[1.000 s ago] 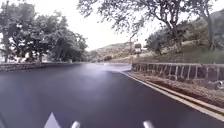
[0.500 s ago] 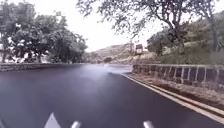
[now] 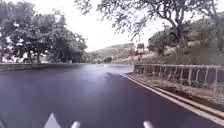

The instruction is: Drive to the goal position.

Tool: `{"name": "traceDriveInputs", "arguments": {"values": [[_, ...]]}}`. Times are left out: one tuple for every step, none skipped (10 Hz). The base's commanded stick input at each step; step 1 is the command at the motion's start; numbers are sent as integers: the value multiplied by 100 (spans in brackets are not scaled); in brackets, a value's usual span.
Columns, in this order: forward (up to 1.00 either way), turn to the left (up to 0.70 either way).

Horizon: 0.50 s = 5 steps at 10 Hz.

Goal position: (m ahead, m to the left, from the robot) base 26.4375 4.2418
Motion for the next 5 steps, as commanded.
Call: {"name": "traceDriveInputs", "arguments": {"values": [[70,0],[70,0],[70,0],[70,0],[70,0]]}}
